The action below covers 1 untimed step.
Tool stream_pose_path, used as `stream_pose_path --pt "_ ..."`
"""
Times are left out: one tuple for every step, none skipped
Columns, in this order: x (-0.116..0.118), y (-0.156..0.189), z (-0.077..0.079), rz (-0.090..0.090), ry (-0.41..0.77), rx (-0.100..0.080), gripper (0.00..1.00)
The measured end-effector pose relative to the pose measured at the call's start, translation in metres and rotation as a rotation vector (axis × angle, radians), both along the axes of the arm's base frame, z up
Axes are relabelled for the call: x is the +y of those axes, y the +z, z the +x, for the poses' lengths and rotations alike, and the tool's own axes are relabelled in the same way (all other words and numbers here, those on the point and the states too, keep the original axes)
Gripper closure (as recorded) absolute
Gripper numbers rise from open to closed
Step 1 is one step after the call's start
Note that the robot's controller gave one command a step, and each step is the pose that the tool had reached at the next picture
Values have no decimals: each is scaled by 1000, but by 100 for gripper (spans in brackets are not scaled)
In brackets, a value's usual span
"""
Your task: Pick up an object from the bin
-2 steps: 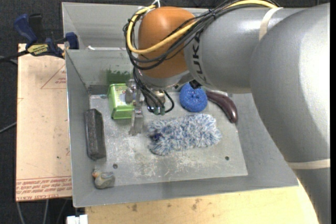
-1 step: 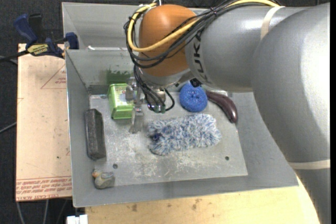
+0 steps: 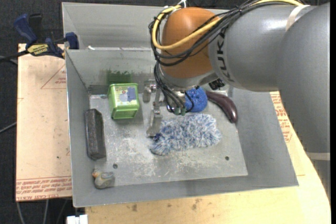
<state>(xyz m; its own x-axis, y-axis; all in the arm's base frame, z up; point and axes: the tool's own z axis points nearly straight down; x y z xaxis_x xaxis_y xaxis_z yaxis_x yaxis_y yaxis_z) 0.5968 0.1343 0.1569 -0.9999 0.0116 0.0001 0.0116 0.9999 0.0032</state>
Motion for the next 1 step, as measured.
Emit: stream_pose_path --pt "-23 22 -16 -6 27 0 0"
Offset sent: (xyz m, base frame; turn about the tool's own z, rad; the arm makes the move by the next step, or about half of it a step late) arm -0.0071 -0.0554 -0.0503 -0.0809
